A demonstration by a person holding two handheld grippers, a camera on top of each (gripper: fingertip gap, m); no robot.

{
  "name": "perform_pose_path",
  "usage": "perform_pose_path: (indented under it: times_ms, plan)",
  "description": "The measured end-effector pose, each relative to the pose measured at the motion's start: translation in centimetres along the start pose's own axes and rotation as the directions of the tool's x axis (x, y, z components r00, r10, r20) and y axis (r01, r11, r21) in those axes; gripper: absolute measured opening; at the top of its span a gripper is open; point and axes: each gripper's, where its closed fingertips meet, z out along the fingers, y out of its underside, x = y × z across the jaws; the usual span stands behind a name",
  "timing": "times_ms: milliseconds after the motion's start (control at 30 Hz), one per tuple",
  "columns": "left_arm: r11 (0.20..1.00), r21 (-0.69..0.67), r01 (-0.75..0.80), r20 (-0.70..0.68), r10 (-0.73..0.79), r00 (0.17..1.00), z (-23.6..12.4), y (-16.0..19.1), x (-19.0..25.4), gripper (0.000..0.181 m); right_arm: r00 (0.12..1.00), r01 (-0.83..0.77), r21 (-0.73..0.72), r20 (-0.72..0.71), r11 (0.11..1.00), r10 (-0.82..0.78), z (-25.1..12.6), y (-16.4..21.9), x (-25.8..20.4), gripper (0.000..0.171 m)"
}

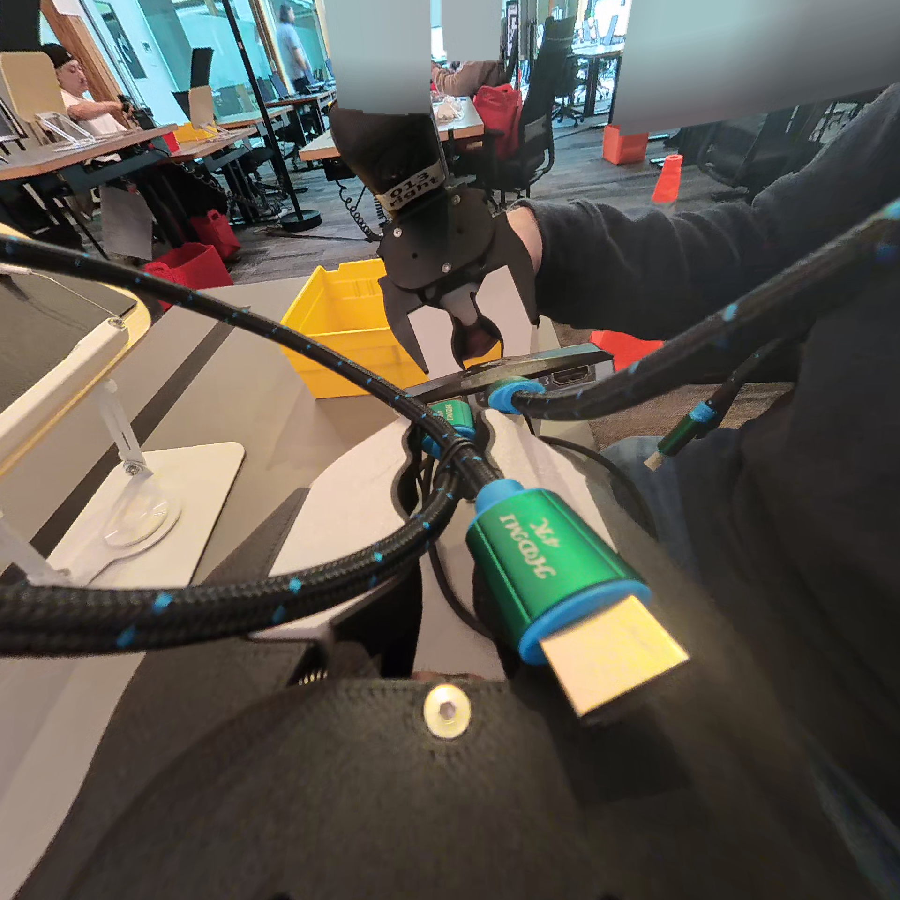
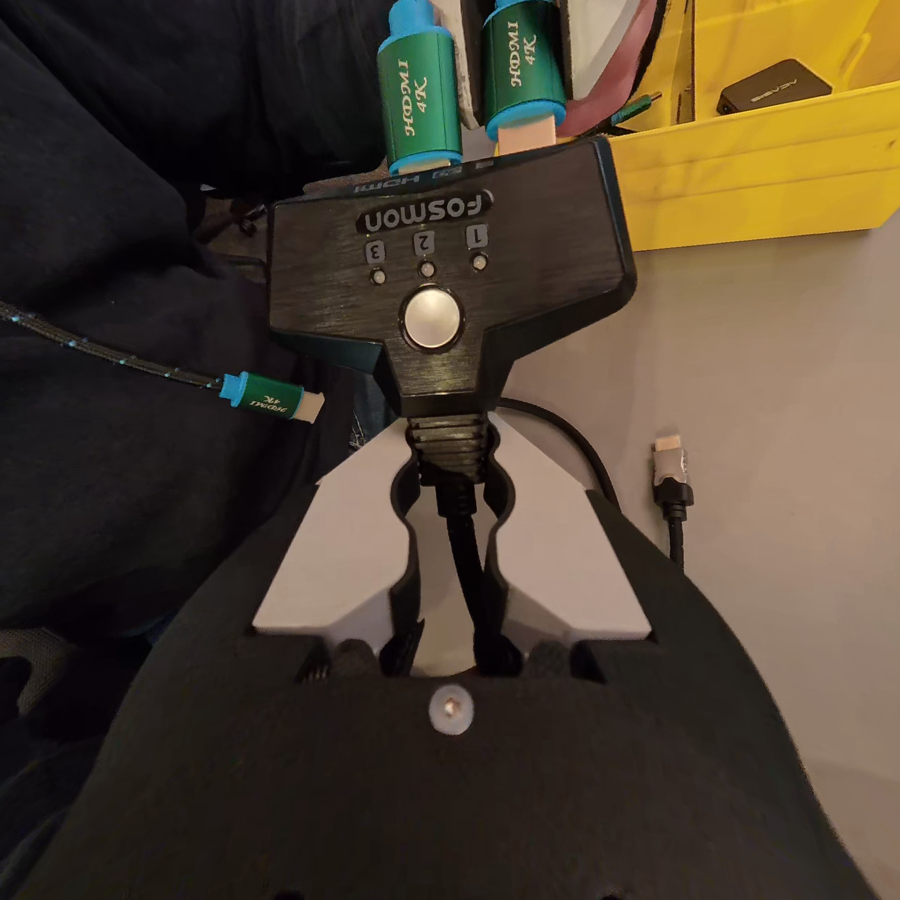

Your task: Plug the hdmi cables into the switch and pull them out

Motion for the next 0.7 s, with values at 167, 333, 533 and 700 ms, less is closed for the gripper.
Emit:
perform_pose_path:
  times_ms: [167, 333, 533, 700]
  plan:
    - [1.0, -0.018, 0.002, 0.003, -0.002, 1.0, -0.1, 0.3, -0.2, 0.02, 0.999, 0.016, 0.03, -0.036, 0.999, -0.015, -0.3, -0.4, 0.5, 0.018]
    - [0.999, -0.047, -0.003, -0.014, 0.002, 1.0, -0.1, 0.6, -0.1, 0.02, 0.996, 0.044, -0.017, -0.071, 0.999, -0.045, -0.4, -0.2, 0.6, 0.018]
    - [0.996, -0.083, 0.021, -0.039, -0.024, 0.999, -0.1, 1.2, 0.1, 0.02, 0.991, 0.064, -0.067, -0.11, 0.996, -0.071, -0.4, 0.1, 0.8, 0.018]
    - [0.997, -0.074, 0.033, -0.046, -0.036, 0.998, 0.1, 1.2, 0.2, 0.02, 0.987, 0.09, -0.105, -0.125, 0.99, -0.103, -0.4, 0.4, 0.8, 0.017]
